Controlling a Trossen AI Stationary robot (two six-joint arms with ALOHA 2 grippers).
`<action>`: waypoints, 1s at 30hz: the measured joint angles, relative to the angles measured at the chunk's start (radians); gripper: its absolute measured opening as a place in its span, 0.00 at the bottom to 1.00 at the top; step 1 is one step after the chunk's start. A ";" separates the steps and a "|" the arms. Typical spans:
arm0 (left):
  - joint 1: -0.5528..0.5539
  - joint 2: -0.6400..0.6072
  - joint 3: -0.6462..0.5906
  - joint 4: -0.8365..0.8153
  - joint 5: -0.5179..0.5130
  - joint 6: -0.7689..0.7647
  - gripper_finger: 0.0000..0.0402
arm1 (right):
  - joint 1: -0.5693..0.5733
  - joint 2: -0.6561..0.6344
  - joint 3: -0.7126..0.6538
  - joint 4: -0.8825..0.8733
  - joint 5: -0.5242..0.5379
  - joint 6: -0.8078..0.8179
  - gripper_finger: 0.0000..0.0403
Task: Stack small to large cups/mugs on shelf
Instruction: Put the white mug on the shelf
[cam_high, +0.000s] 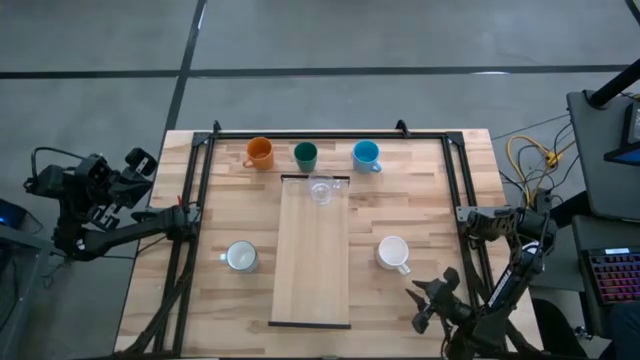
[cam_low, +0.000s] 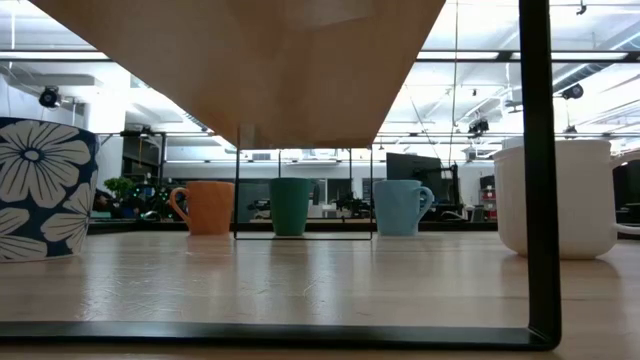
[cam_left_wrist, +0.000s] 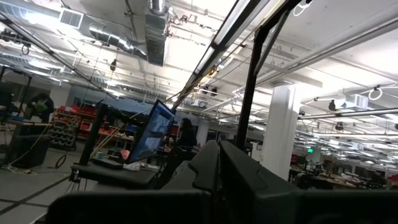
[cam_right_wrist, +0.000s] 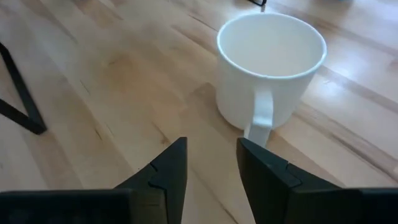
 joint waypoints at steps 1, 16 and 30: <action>0.000 0.000 0.000 0.000 0.000 0.000 0.01 | 0.000 0.001 -0.004 0.000 -0.003 0.002 0.34; 0.000 0.000 0.000 0.000 0.001 -0.002 0.01 | -0.036 0.001 -0.095 0.063 -0.056 0.006 0.35; 0.000 0.000 0.000 0.000 -0.002 -0.003 0.01 | -0.063 0.001 -0.159 0.119 -0.050 0.007 0.35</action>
